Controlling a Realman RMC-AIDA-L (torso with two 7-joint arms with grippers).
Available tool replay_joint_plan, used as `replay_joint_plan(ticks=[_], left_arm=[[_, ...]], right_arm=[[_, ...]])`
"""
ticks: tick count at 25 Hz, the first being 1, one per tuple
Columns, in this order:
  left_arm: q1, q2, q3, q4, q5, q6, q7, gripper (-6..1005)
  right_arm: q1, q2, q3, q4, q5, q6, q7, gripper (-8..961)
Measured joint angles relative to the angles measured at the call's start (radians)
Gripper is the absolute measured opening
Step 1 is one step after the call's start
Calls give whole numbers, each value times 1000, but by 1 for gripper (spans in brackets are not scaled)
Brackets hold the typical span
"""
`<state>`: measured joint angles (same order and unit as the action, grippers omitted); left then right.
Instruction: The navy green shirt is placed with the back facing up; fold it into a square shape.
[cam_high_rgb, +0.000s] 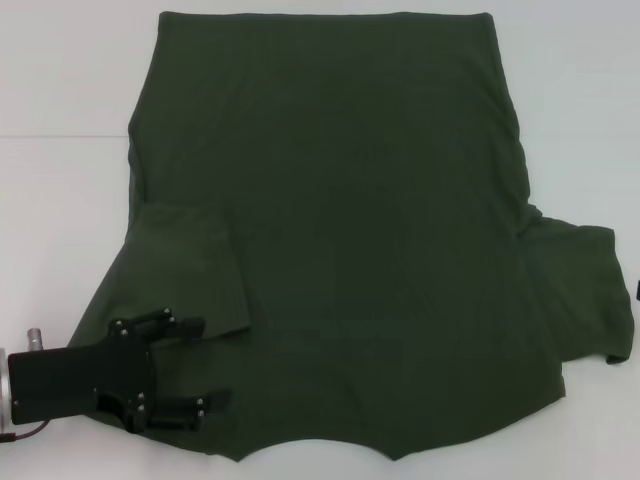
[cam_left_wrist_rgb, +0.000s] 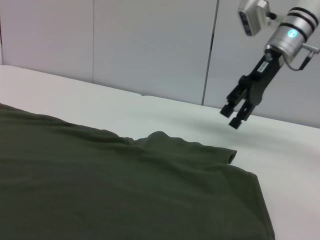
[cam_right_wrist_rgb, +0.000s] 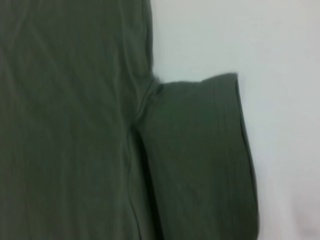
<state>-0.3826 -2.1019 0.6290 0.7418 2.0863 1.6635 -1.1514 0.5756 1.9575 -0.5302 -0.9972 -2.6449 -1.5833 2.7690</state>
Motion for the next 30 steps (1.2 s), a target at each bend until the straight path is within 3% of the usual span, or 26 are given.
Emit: replay_joint_plan(ticks=[12, 30], left_arm=[[5, -2, -6, 2, 0, 1, 1, 947], [-3, -4, -5, 2, -4, -8, 1, 946]], right_arm=[[43, -1, -58, 189, -6, 171, -8, 907], [50, 26, -87, 208, -5, 199, -15, 894]])
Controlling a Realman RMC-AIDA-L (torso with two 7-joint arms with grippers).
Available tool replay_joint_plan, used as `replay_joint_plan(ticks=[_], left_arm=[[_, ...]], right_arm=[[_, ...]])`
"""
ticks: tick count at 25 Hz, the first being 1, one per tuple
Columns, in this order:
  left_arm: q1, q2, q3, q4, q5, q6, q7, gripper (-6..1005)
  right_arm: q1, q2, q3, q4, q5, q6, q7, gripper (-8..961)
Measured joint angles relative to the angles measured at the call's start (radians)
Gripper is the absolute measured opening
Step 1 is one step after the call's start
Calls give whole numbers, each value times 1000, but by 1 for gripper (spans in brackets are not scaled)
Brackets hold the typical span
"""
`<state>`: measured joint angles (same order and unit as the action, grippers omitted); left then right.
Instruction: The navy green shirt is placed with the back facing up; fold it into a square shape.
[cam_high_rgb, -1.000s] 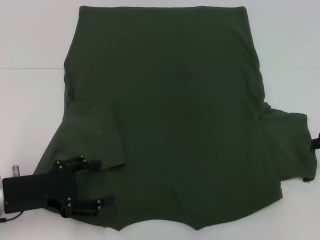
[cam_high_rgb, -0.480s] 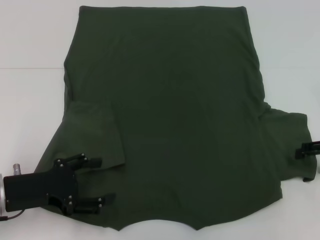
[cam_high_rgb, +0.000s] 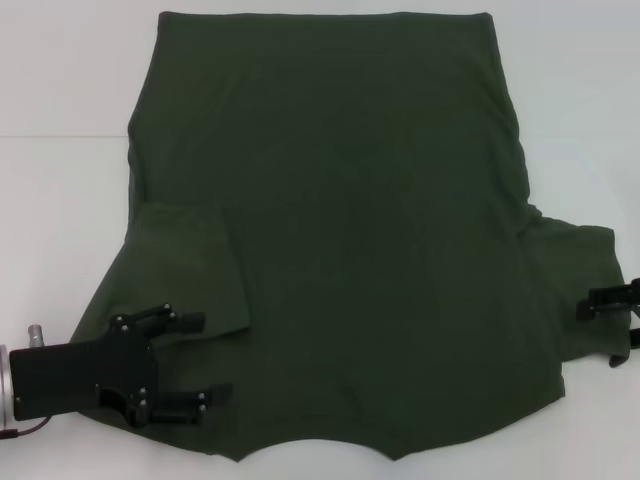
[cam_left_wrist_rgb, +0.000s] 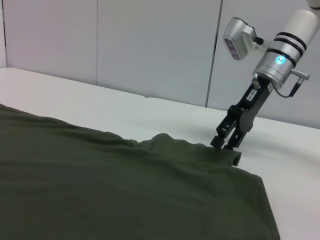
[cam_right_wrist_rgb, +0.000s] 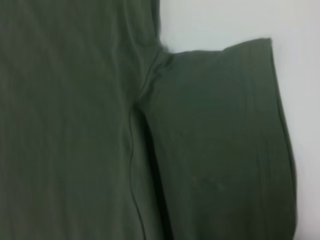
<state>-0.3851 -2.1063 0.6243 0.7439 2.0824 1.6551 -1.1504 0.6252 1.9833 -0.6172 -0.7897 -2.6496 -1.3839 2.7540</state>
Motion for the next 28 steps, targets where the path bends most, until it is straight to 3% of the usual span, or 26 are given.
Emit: replay_joint_plan(ticks=[13, 24, 28], left_arm=[[-3, 0, -3, -2, 1, -2, 1, 946], [-3, 0, -3, -1, -3, -8, 1, 946], [-3, 0, -3, 0, -4, -10, 2, 946]], right_arm=[[4, 6, -20, 1, -2, 21, -3, 884], [6, 0, -72, 4, -3, 35, 4, 393], [3, 0, -76, 0, -3, 35, 2, 277]])
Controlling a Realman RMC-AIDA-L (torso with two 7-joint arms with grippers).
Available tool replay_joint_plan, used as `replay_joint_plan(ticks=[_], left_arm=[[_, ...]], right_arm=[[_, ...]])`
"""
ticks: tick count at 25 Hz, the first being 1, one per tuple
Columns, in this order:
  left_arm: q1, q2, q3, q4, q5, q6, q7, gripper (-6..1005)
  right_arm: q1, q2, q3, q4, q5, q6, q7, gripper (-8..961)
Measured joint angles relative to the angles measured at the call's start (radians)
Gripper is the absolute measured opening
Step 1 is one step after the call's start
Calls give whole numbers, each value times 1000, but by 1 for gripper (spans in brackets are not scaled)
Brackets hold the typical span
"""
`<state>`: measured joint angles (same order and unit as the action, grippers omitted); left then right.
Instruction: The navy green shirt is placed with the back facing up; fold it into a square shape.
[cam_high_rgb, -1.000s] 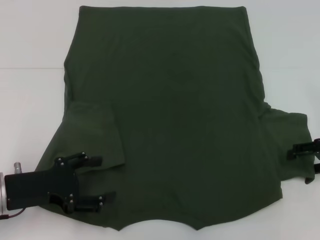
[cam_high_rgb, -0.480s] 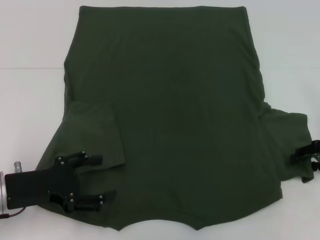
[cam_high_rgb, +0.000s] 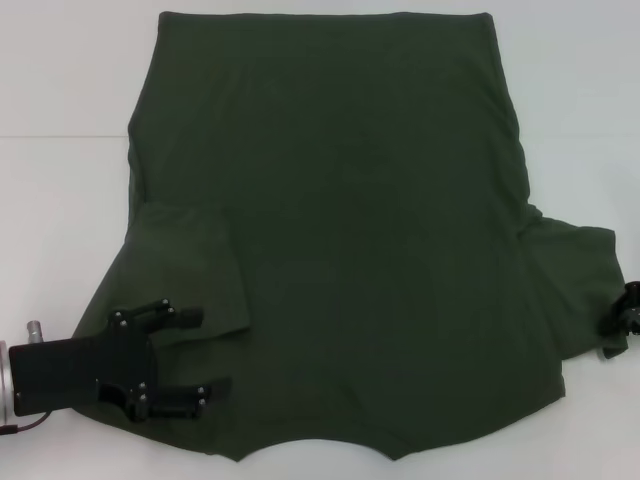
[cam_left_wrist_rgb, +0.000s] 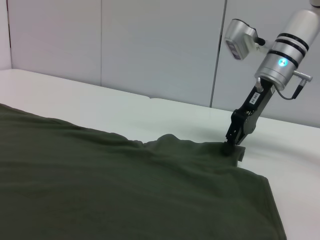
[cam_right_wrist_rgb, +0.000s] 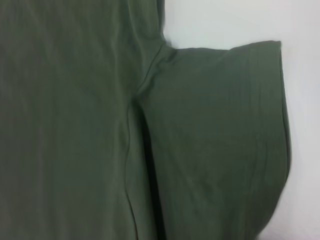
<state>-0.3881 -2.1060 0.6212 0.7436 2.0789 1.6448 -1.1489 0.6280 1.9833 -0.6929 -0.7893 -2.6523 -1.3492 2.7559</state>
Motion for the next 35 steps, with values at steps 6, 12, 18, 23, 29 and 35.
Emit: replay_joint_plan(ticks=[6, 12, 18, 23, 29, 35], left_arm=[[-1, -2, 0, 0, 0, -3, 0, 946], [-2, -2, -1, -1, -2, -4, 0, 946], [-2, -1, -2, -4, -2, -4, 0, 947], [-2, 0, -6, -4, -2, -4, 0, 947], [-3, 2, -13, -4, -2, -5, -3, 947], [-3, 3, -14, -6, -1, -17, -6, 947]], right_arm=[[-1, 0, -3, 0, 0, 1, -5, 105], [-7, -6, -2, -5, 0, 2, -15, 22], [-33, -17, 26, -64, 6, -1, -17, 22], [-44, -18, 86, -132, 32, -31, -41, 22], [-38, -20, 104, -170, 144, -53, -88, 22], [5, -6, 91, -174, 285, -95, -151, 22]])
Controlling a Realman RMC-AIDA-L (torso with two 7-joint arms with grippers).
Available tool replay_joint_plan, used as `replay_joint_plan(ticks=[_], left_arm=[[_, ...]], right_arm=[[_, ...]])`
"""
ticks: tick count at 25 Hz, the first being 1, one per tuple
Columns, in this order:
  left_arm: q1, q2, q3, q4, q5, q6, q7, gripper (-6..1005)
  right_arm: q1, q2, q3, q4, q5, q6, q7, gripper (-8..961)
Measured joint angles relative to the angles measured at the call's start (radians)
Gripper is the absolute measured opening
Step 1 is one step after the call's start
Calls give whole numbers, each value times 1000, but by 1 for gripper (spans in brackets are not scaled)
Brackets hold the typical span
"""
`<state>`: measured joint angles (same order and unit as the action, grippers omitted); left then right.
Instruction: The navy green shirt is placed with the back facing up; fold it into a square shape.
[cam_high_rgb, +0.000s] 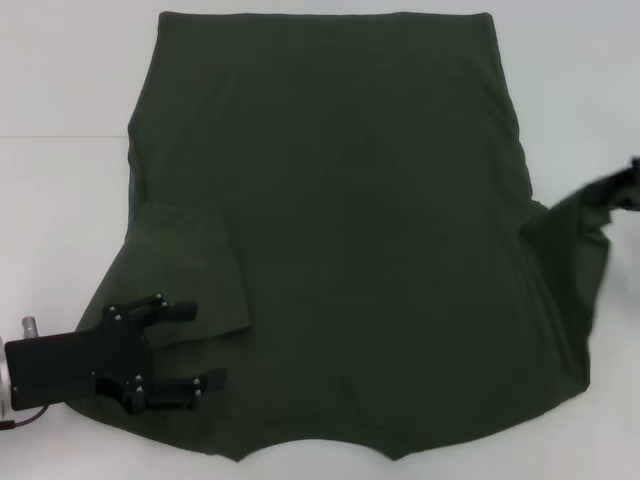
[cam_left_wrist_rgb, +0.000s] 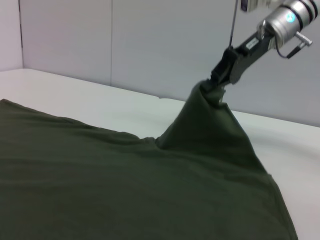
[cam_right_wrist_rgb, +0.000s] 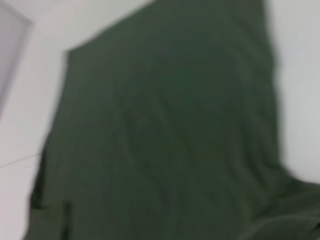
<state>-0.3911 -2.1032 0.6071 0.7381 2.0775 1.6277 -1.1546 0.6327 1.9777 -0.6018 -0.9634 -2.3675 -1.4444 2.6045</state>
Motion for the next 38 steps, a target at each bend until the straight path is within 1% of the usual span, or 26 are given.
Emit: replay_joint_plan(ticks=[3, 6, 8, 16, 19, 23, 26, 31, 34, 38], left_arm=[[0, -1, 0, 0, 0, -2, -1, 947], [0, -1, 0, 0, 0, -2, -1, 947], [0, -2, 0, 0, 0, -3, -2, 947], [3, -6, 0, 0, 2, -10, -2, 947], [3, -6, 0, -1, 5, -11, -2, 947], [1, -7, 0, -4, 7, -13, -2, 947], [0, -8, 0, -5, 7, -14, -2, 947], [3, -9, 0, -5, 1, -17, -2, 947], [4, -11, 0, -13, 0, -26, -2, 947], [3, -13, 0, -20, -1, -32, -2, 947]], right_arm=[[32, 11, -38, 7, 20, -11, -6, 21], [63, 31, -105, 21, 20, -1, -4, 21], [76, 39, -141, 37, 18, 16, -1, 21], [112, 46, -258, 164, 18, 107, -7, 21], [112, 56, -282, 181, 19, 131, -15, 21], [115, 68, -279, 198, 35, 137, -45, 21], [115, 69, -277, 217, 85, 135, -85, 21], [86, 60, -246, 277, 228, 130, -185, 125], [68, 50, -199, 325, 284, 130, -247, 344], [34, 43, -150, 377, 351, 108, -340, 540]])
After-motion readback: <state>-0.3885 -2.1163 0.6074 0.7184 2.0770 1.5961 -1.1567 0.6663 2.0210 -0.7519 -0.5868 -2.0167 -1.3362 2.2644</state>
